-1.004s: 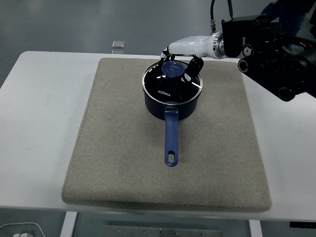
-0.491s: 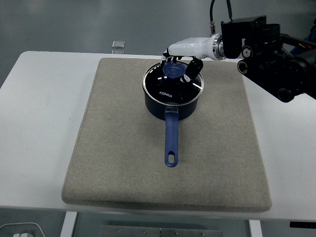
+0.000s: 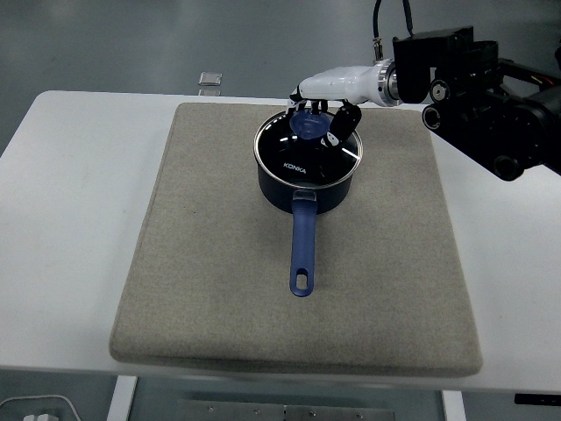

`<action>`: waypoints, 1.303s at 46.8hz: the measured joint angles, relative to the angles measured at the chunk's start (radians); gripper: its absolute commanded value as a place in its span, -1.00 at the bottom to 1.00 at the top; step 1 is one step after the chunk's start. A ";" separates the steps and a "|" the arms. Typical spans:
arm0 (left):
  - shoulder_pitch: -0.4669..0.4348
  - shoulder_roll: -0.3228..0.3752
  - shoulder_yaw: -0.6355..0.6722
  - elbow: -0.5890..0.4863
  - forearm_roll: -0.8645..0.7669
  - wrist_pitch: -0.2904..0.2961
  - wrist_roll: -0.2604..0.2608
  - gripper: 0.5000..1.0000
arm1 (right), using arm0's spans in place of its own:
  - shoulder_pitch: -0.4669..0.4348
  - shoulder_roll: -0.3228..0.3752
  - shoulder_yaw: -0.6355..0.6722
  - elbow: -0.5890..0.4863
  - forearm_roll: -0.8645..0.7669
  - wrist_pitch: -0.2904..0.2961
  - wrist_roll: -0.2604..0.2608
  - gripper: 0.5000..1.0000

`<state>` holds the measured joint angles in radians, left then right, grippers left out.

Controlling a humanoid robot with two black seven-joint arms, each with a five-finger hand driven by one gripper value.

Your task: Lift the pot lid and place it to the right of the pot.

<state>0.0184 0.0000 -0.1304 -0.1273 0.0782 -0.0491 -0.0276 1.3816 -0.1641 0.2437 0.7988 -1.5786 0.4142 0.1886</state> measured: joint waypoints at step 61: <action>0.000 0.000 0.000 0.000 0.000 0.000 0.000 1.00 | 0.074 -0.121 0.050 -0.080 0.008 0.079 -0.003 -0.90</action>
<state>0.0186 0.0000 -0.1304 -0.1273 0.0782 -0.0491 -0.0276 1.4553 -0.2854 0.2939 0.7190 -1.5703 0.4929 0.1855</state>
